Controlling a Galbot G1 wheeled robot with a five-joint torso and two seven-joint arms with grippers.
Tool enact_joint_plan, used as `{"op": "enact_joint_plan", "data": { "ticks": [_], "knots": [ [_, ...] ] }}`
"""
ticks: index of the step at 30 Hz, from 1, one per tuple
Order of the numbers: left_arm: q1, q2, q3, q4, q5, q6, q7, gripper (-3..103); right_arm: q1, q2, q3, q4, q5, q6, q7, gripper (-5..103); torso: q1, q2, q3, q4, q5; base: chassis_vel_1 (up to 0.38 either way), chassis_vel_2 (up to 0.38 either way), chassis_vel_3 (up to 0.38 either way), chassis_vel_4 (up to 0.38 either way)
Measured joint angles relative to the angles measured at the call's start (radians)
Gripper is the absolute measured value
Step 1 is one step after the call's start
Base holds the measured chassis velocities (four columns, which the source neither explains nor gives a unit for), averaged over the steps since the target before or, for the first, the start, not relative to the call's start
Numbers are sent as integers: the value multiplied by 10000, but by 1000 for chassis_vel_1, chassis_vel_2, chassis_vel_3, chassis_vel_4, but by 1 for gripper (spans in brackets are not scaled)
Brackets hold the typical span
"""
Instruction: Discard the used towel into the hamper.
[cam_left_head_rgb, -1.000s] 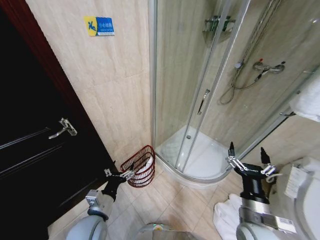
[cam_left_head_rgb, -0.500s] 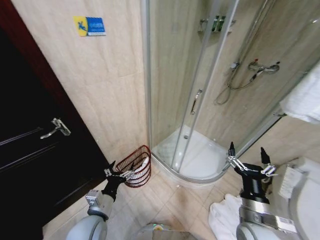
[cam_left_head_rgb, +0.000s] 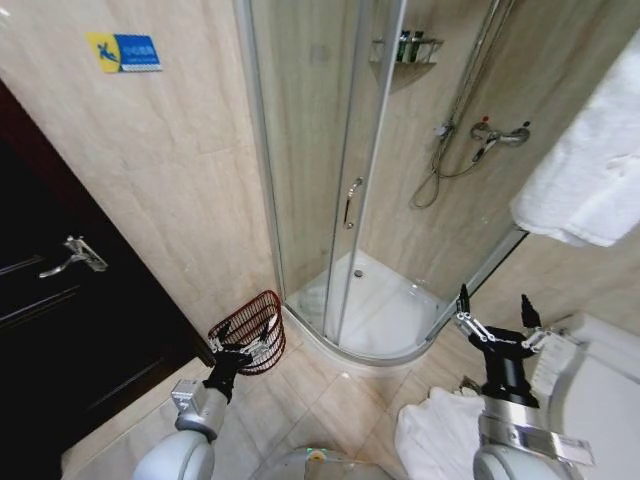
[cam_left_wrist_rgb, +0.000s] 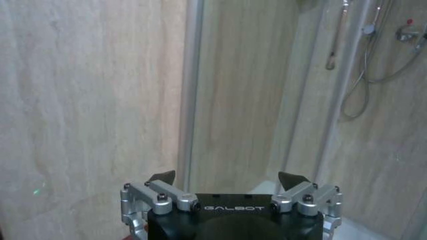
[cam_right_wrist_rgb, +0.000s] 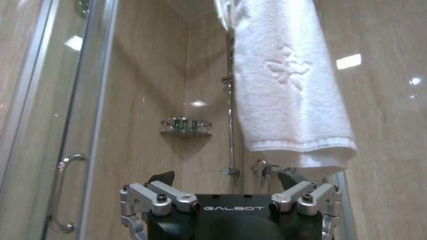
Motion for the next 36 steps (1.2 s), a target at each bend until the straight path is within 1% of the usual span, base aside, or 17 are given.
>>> {"op": "enact_joint_plan", "data": {
  "ticks": [12,21,24,25,28,29,30,32,33,36],
  "knots": [
    [0,-2,0,-1,0,0,0,100,-3,-110,51,15,68,2,-63,100,1,0,1,0,4,-151,-151,148,142],
    [0,2,-1,0,0,0,0,100,132,-351,295,-35,399,389,-270,100,0,0,0,-1,-3,-35,-46,41,37],
    [0,4,-3,0,0,-1,0,100,333,-656,848,19,797,382,-288,100,0,0,0,0,-1,0,0,0,0],
    [0,4,-3,0,0,-1,0,100,333,-656,848,19,797,382,-288,100,0,0,0,0,-1,0,0,0,0],
    [0,1,-3,0,0,-1,0,100,578,-1138,1487,238,1344,109,-304,100,0,0,0,-1,1,0,0,0,0],
    [0,1,-3,0,0,-1,0,100,578,-1138,1487,238,1344,109,-304,100,0,0,0,-1,1,0,0,0,0],
    [0,2,-3,0,0,-1,0,100,648,-1307,1635,312,1493,14,-307,100,0,0,0,-1,3,0,0,0,0],
    [0,0,-1,-1,0,-1,0,100,884,-1885,1794,622,2053,-121,-291,100,0,0,0,0,3,0,0,0,0],
    [0,0,-1,-1,0,-1,0,100,884,-1885,1794,622,2053,-121,-291,100,0,0,0,0,3,0,0,0,0],
    [0,0,0,0,0,0,0,100,1134,-2474,1870,856,2594,-310,-255,100,0,0,0,-2,1,0,0,0,0]
  ]
}}
